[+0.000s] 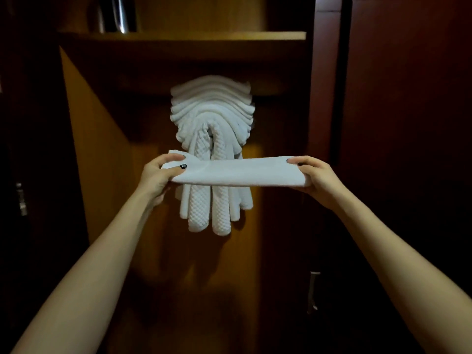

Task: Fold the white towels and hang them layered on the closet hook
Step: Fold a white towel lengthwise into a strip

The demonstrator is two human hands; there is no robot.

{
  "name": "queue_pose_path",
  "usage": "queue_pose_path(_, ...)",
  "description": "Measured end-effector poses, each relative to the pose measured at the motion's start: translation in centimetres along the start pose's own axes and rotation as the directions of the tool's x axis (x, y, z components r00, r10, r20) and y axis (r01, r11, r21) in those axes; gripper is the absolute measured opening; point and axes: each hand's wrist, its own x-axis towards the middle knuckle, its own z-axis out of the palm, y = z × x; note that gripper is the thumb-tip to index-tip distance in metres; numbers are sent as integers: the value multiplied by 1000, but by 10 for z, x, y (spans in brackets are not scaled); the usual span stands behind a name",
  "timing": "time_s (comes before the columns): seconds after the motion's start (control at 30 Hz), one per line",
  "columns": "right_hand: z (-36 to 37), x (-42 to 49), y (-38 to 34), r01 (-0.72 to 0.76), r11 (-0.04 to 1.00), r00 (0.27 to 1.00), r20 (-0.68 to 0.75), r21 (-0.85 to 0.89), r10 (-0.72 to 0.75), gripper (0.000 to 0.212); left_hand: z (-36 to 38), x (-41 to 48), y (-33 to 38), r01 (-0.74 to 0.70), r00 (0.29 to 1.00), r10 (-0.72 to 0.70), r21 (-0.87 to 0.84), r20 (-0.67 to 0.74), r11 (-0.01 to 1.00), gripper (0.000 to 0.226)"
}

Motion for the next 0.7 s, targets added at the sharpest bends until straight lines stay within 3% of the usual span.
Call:
queue_pose_path(0.2, 30, 96, -28, 107, 992, 986, 118, 61, -114, 25, -12, 85, 22, -180, 979, 163, -147, -120, 973, 23)
queue_pose_path(0.43, 67, 195, -57, 244, 957, 967, 40, 158, -253, 25, -2, 184, 40, -241, 964, 199, -270, -174, 932, 20)
queue_pose_path(0.57, 85, 241, -62, 234, 944, 970, 11, 232, -243, 25, -2, 229, 50, -268, 959, 228, -276, -169, 923, 20)
queue_pose_path(0.7, 89, 272, -40, 156, 937, 987, -18, 312, -159, 31, 7, 259, 43, -217, 968, 168, -279, -189, 936, 29)
